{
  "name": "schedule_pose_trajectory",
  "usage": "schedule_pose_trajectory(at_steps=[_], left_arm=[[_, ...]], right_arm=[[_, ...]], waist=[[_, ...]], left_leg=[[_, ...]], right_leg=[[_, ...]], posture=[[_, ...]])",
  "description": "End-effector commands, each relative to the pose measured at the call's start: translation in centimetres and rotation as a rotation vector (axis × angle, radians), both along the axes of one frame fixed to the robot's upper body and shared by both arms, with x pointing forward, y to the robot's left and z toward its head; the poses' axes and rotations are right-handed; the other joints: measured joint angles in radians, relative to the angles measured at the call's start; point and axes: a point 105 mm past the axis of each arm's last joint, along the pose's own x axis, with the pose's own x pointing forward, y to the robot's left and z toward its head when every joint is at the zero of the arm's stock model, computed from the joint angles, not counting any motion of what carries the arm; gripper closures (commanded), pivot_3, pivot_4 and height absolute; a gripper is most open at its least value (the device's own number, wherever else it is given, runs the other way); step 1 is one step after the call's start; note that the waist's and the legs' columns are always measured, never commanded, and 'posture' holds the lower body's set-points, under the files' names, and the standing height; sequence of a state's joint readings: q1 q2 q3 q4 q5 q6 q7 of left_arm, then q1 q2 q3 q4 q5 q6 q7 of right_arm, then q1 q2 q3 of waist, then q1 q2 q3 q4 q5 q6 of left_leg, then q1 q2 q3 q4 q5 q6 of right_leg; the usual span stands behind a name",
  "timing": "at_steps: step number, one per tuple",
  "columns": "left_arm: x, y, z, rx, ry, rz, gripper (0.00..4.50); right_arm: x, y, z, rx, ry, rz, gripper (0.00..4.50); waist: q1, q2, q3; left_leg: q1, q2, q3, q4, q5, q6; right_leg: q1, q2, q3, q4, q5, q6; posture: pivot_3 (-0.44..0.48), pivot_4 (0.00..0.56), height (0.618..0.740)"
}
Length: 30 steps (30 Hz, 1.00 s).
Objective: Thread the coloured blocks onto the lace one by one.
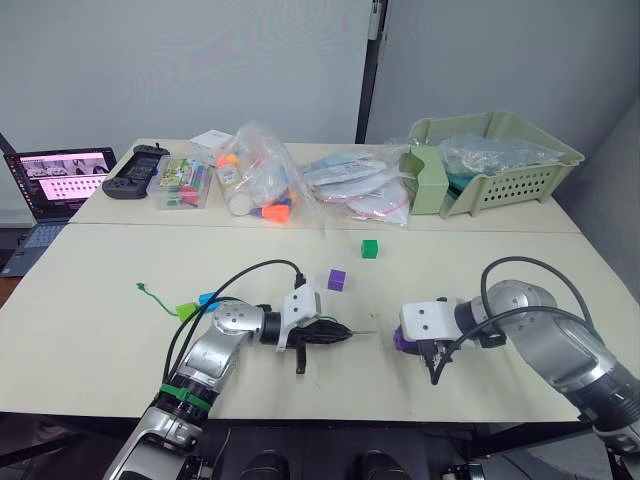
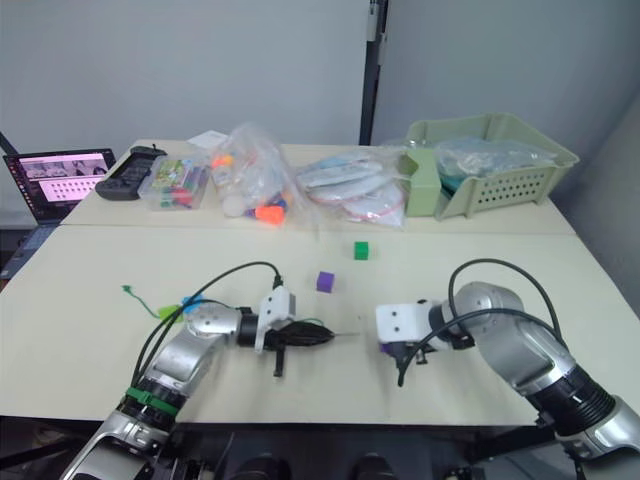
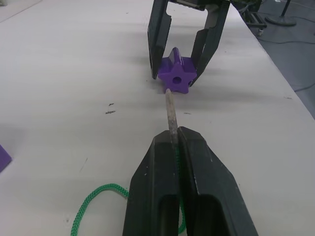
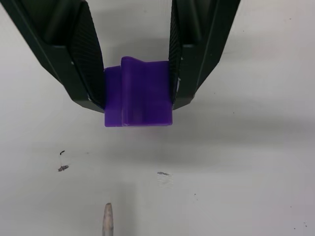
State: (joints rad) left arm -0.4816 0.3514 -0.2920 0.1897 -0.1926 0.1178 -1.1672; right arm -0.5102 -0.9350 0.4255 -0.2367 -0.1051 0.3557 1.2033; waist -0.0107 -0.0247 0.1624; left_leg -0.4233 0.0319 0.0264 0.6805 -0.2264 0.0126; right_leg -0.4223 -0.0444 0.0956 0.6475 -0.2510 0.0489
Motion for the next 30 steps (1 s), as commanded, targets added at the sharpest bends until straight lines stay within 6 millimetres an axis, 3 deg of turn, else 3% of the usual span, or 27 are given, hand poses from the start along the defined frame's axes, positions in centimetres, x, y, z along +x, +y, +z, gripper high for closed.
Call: schedule_pose_trajectory(at_steps=[1,15,25,30], left_arm=[[-0.1,-0.8,0.4,-0.006,-0.026,-0.018,4.5],[-0.1,-3.9,-0.2,0.0,-0.036,-0.047,4.5],[0.0,-4.1,-0.1,-0.012,-0.037,-0.05,4.5],[-0.3,-5.5,-0.3,-0.031,-0.014,-0.071,4.5]], right_arm=[[0.4,0.0,1.3,0.002,-0.041,0.005,3.2],[-0.5,0.1,1.3,0.023,-0.016,-0.018,3.2],[-0.7,0.2,1.2,0.035,-0.009,-0.031,3.2],[-0.9,0.6,1.1,0.049,-0.003,-0.035,3.2]], waist=[[0.0,0.0,0.0],[0.0,0.0,0.0],[-0.001,0.0,0.0],[0.002,0.0,0.0]], left_leg=[[0.0,0.0,0.0,0.0,0.0,0.0],[0.0,0.0,0.0,0.0,0.0,0.0],[0.0,0.0,0.0,0.0,0.0,0.0],[0.0,0.0,0.0,0.0,0.0,0.0]], right_leg=[[0.0,0.0,0.0,0.0,0.0,0.0],[0.0,0.0,0.0,0.0,0.0,0.0],[0.0,0.0,0.0,0.0,0.0,0.0],[0.0,0.0,0.0,0.0,0.0,0.0]], posture=[[0.0,0.15,0.734],[0.0,0.15,0.734],[0.0,0.15,0.734],[0.0,0.15,0.734]])
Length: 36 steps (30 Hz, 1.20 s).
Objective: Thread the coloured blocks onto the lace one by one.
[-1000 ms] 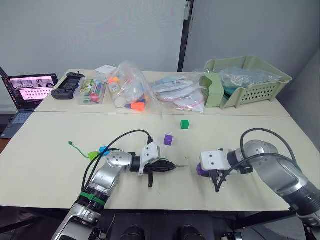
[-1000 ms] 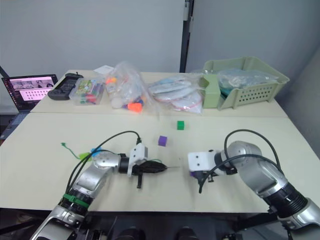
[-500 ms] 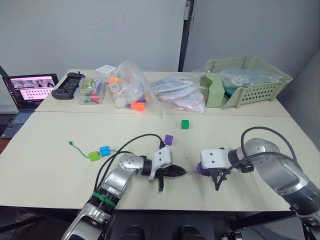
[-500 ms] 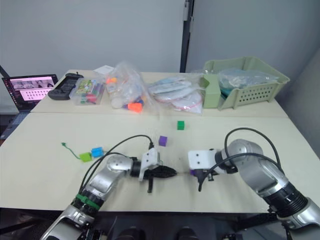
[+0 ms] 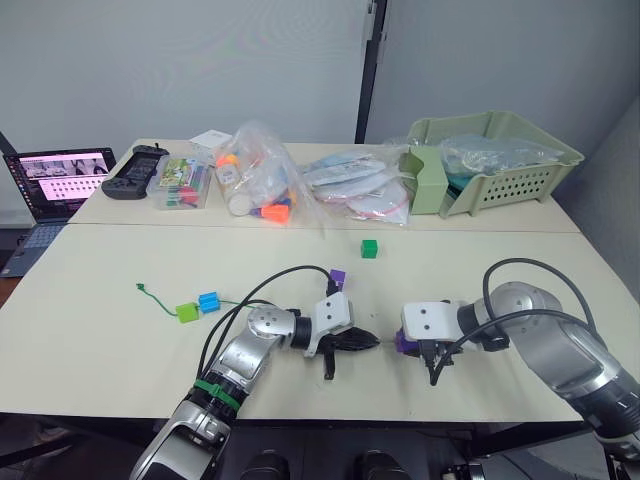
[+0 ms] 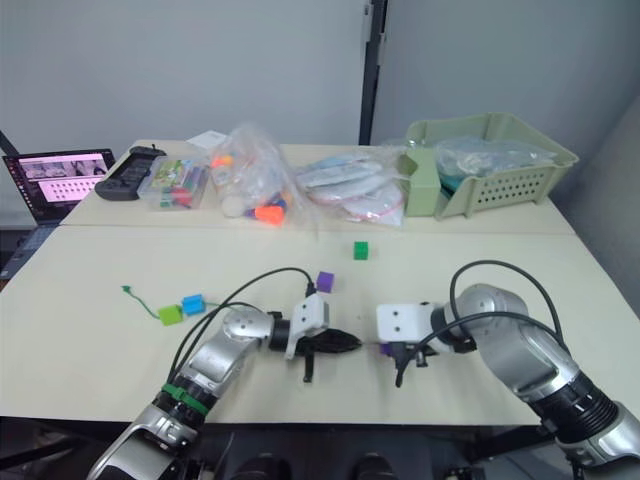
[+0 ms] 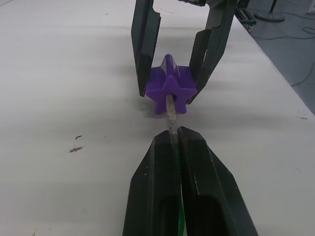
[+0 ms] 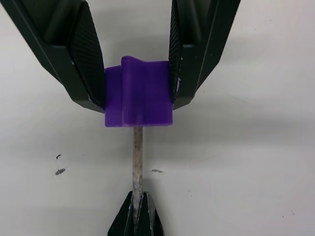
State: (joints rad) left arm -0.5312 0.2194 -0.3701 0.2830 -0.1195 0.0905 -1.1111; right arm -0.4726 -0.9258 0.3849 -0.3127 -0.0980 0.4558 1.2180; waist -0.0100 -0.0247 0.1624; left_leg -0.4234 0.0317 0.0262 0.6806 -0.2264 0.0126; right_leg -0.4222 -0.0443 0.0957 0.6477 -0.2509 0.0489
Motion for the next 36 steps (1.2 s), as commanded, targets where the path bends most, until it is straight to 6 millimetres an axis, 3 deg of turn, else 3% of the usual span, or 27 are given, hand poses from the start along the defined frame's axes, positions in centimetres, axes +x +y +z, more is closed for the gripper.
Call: schedule_pose_trajectory(at_steps=[1,11,12,22,28,33,36], left_arm=[[-0.1,-1.6,0.6,-0.033,-0.011,-0.031,4.5],[-0.1,-4.1,1.0,-0.06,-0.004,-0.06,4.5],[-0.1,-4.1,1.1,-0.069,0.005,-0.057,3.81],[0.1,-1.9,1.8,0.001,-0.06,-0.058,0.55],[-0.2,-0.1,0.6,0.069,-0.05,-0.049,0.51],[-0.2,-0.4,0.2,0.071,-0.043,-0.047,0.51],[-0.2,-1.0,0.1,0.071,-0.038,-0.047,1.38]], right_arm=[[-0.1,0.4,0.8,0.02,-0.027,0.005,3.2],[-0.4,0.3,0.4,0.022,-0.012,-0.016,3.2],[-0.4,0.3,0.4,0.023,-0.012,-0.018,3.2],[-0.5,0.2,-0.1,0.023,-0.005,-0.029,3.2],[-0.3,0.3,-0.1,0.025,-0.007,-0.032,3.2],[-0.3,0.3,-0.1,0.029,-0.009,-0.034,3.2],[-0.3,0.3,-0.1,0.03,-0.009,-0.035,3.2]], waist=[[0.003,0.0,0.0],[0.005,0.0,0.0],[0.006,0.0,0.0],[0.004,0.0,0.0],[-0.001,0.0,0.0],[0.001,0.0,0.0],[0.0,0.0,0.0]], left_leg=[[0.0,0.0,0.0,0.0,0.0,0.0],[0.0,0.0,0.0,0.001,0.0,0.0],[0.0,0.0,0.0,0.001,0.0,0.0],[0.0,0.0,0.0,0.001,0.0,0.0],[0.0,0.0,0.0,0.0,0.0,0.0],[0.0,0.0,0.0,0.001,0.0,0.0],[0.0,0.0,0.0,0.001,0.0,0.0]], right_leg=[[0.0,0.0,0.0,0.0,0.0,0.0],[0.0,0.0,0.0,0.0,0.0,0.0],[0.0,0.0,0.0,0.0,0.0,0.0],[0.0,0.0,0.0,0.0,0.0,0.0],[0.0,0.0,0.0,0.0,0.0,0.0],[0.0,0.0,0.0,0.0,0.0,0.0],[0.0,0.0,0.0,0.0,0.0,0.0]], posture=[[0.0,0.15,0.734],[0.0,0.15,0.734],[0.0,0.15,0.734],[0.0,0.15,0.734],[0.0,0.15,0.734],[0.0,0.15,0.734],[0.0,0.15,0.734]])
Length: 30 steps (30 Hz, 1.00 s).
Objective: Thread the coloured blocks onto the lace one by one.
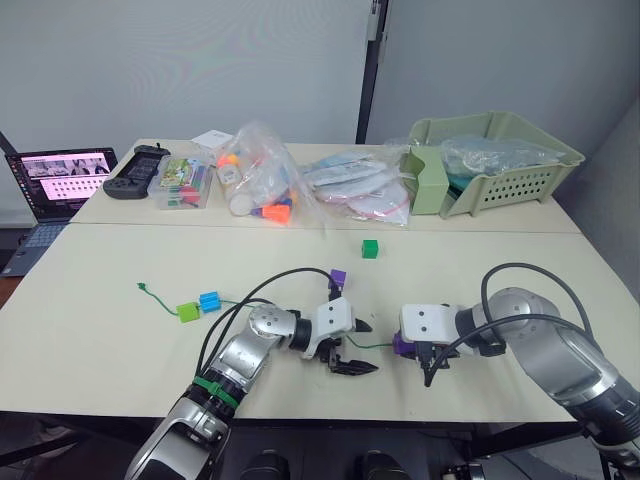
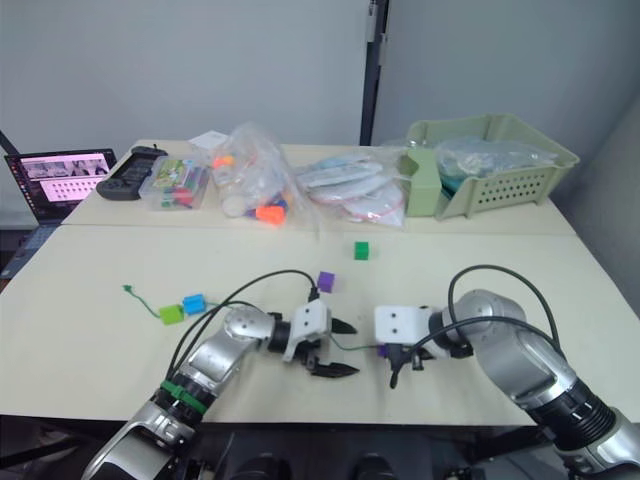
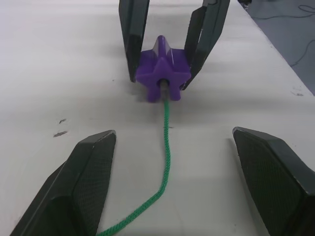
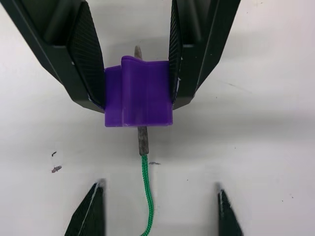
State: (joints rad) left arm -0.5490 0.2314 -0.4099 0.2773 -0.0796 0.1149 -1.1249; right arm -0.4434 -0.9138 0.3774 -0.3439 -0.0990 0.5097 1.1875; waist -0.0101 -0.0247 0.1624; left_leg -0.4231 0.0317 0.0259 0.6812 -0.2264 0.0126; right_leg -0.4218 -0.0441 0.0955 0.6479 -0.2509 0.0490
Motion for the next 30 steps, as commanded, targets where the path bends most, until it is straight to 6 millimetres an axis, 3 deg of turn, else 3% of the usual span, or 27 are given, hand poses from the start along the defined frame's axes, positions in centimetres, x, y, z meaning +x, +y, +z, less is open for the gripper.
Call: schedule_pose_trajectory(at_steps=[1,10,13,21,27,30], left_arm=[[0.1,-1.1,0.5,-0.006,-0.027,-0.016,1.66],[0.0,-1.8,0.7,-0.025,-0.034,-0.025,4.5],[0.2,-2.1,0.8,-0.028,-0.037,-0.019,4.5],[-0.2,-5.1,1.3,-0.051,-0.047,-0.057,4.5],[0.0,-5.1,1.3,-0.057,-0.037,-0.027,4.5],[0.2,-4.8,1.5,-0.069,-0.015,-0.014,3.64]], right_arm=[[-0.1,0.2,0.4,0.01,-0.015,0.006,3.2],[-0.3,0.0,0.3,0.006,-0.011,-0.005,3.2],[-0.3,0.0,0.3,0.007,-0.01,-0.007,3.2],[-0.5,0.3,0.2,0.009,-0.001,-0.004,3.2],[-0.6,0.3,0.2,0.011,0.002,-0.011,3.2],[-0.6,0.3,0.1,0.012,0.004,-0.016,3.2]], waist=[[0.0,0.0,0.0],[0.0,0.0,0.0],[0.0,0.0,0.0],[0.006,0.0,0.0],[0.012,0.0,0.0],[0.012,0.0,0.0]], left_leg=[[0.0,0.0,0.0,0.0,0.0,0.0],[0.0,0.0,0.0,0.0,0.0,0.0],[0.0,0.0,0.0,0.0,0.0,0.0],[0.0,0.0,0.0,0.0,0.0,0.0],[0.0,-0.001,0.0,0.001,0.0,0.0],[0.0,-0.001,0.0,0.001,0.0,0.0]], right_leg=[[0.0,0.0,0.0,0.0,0.0,0.0],[0.0,0.0,0.0,0.0,0.0,0.0],[0.0,0.0,0.0,0.0,0.0,0.0],[0.001,0.0,0.0,0.0,0.0,0.0],[0.001,0.0,0.0,0.0,0.0,0.0],[0.001,0.0,0.0,0.0,0.0,0.0]], posture=[[0.0,0.15,0.734],[0.0,0.15,0.734],[0.0,0.15,0.734],[0.0,0.15,0.734],[0.0,0.15,0.734],[0.0,0.15,0.734]])
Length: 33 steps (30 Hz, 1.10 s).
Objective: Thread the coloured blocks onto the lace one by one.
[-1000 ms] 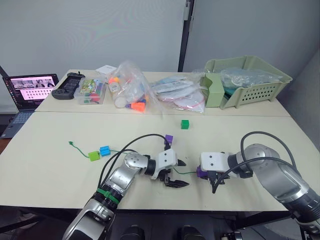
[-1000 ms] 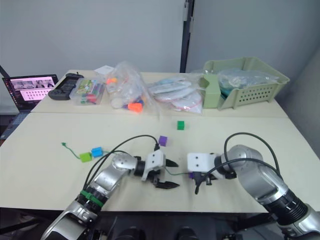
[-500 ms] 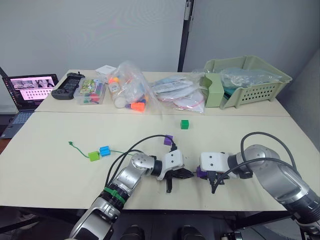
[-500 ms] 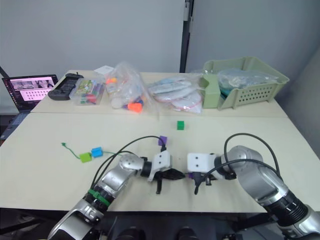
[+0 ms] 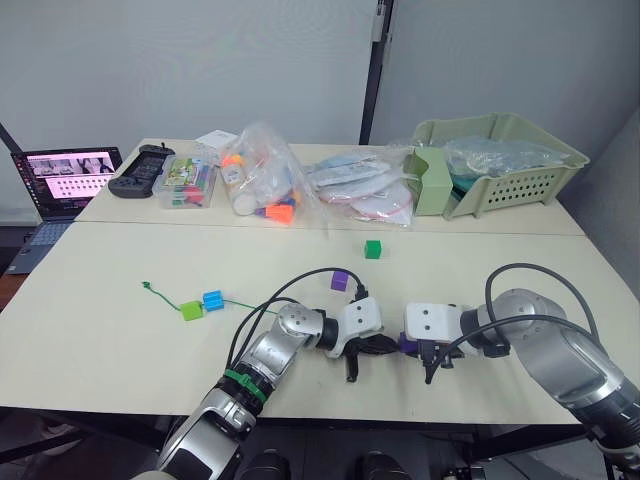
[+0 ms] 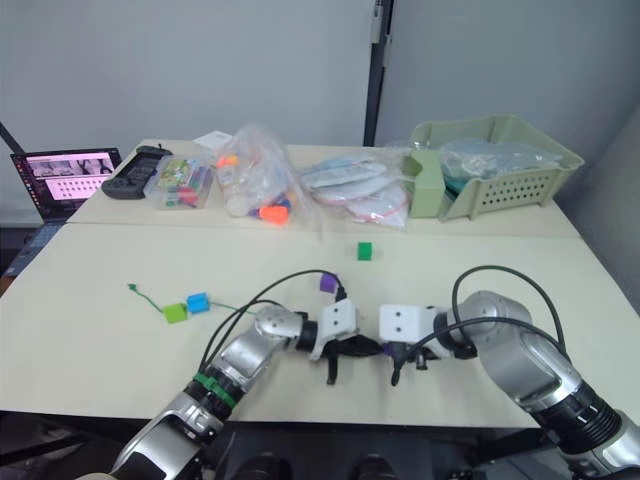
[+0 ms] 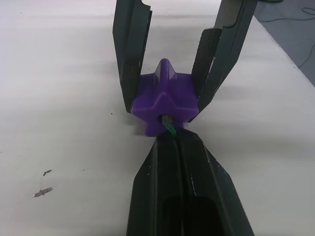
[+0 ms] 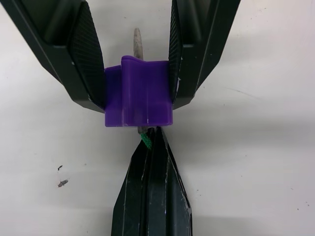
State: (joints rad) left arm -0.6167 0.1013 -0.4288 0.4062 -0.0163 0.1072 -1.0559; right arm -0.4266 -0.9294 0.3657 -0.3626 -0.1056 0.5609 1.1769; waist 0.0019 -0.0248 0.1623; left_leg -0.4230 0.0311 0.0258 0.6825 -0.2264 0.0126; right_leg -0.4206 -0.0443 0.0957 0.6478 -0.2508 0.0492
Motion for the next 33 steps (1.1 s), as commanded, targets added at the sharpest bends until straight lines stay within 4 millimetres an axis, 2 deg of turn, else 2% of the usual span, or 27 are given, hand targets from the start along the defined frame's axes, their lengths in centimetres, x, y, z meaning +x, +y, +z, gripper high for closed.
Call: schedule_pose_trajectory(at_steps=[1,11,13,15,17,19,20,21,27,33], left_arm=[[-0.3,-1.0,2.0,-0.069,-0.018,-0.024,3.29],[0.6,2.9,3.9,-0.069,-0.039,-0.003,0.0],[0.5,3.2,4.1,-0.07,-0.046,-0.009,0.0],[0.5,3.5,4.1,-0.07,-0.054,-0.012,0.0],[0.4,3.6,4.1,-0.068,-0.055,-0.019,0.0],[0.2,3.6,3.9,-0.063,-0.058,-0.029,0.0],[0.1,3.6,3.8,-0.061,-0.061,-0.034,0.0],[0.1,3.5,3.8,-0.057,-0.063,-0.037,0.0],[-0.4,2.4,3.1,-0.043,-0.07,-0.085,0.0],[-0.1,0.2,3.3,-0.072,-0.084,-0.102,0.0]], right_arm=[[-0.5,1.0,0.2,0.026,-0.001,0.036,3.2],[-0.3,1.3,0.1,0.038,-0.005,0.026,3.2],[-0.2,1.4,0.3,0.055,-0.007,0.015,3.2],[-0.2,1.6,0.5,0.07,-0.002,0.013,2.15],[-0.4,1.6,0.7,0.077,0.008,0.012,1.55],[-0.4,1.5,0.9,0.075,0.002,0.009,0.71],[-0.4,1.4,1.2,0.076,-0.004,0.006,0.61],[-0.4,1.3,1.4,0.075,-0.007,0.003,0.13],[-1.6,0.5,3.9,0.135,0.015,-0.058,0.05],[-2.6,-2.5,5.1,0.136,0.009,-0.198,0.05]], waist=[[0.0,0.0,0.0],[-0.013,0.0,0.0],[-0.014,0.0,0.0],[-0.013,0.0,0.0],[-0.01,0.0,0.0],[-0.01,0.0,0.0],[-0.01,0.0,0.0],[-0.01,0.0,0.0],[-0.008,0.0,0.0],[0.006,0.0,0.0]], left_leg=[[0.0,0.0,0.0,0.0,0.0,0.0],[0.0,0.001,0.0,-0.001,0.0,0.0],[0.0,0.001,0.0,-0.001,0.0,0.0],[0.0,0.001,0.0,-0.001,0.0,0.0],[0.0,0.001,0.0,-0.001,0.0,0.0],[0.0,0.001,0.0,-0.001,0.0,0.0],[0.0,0.001,0.0,-0.001,0.0,0.0],[0.0,0.001,0.0,-0.001,0.0,0.0],[-0.001,0.001,0.0,-0.001,0.0,0.0],[-0.001,0.0,0.0,0.0,0.0,0.0]], right_leg=[[0.0,0.0,0.0,0.0,0.0,0.0],[-0.001,0.001,0.0,0.001,0.0,0.0],[-0.001,0.001,0.0,0.001,0.0,0.0],[-0.001,0.001,0.0,0.001,0.0,0.0],[-0.001,0.0,0.0,0.001,0.0,0.0],[-0.001,0.0,0.0,0.0,0.0,0.0],[-0.001,0.0,0.0,0.0,0.0,0.0],[-0.001,0.0,0.0,0.0,0.0,0.0],[-0.001,0.0,0.0,0.0,0.0,0.0],[-0.001,0.0,0.0,0.0,0.0,0.0]], posture=[[0.0,0.15,0.734],[0.0,0.15,0.734],[0.0,0.15,0.734],[0.0,0.15,0.734],[0.0,0.15,0.734],[0.0,0.15,0.734],[0.0,0.15,0.734],[0.0,0.15,0.734],[0.0,0.15,0.734],[0.0,0.15,0.734]])
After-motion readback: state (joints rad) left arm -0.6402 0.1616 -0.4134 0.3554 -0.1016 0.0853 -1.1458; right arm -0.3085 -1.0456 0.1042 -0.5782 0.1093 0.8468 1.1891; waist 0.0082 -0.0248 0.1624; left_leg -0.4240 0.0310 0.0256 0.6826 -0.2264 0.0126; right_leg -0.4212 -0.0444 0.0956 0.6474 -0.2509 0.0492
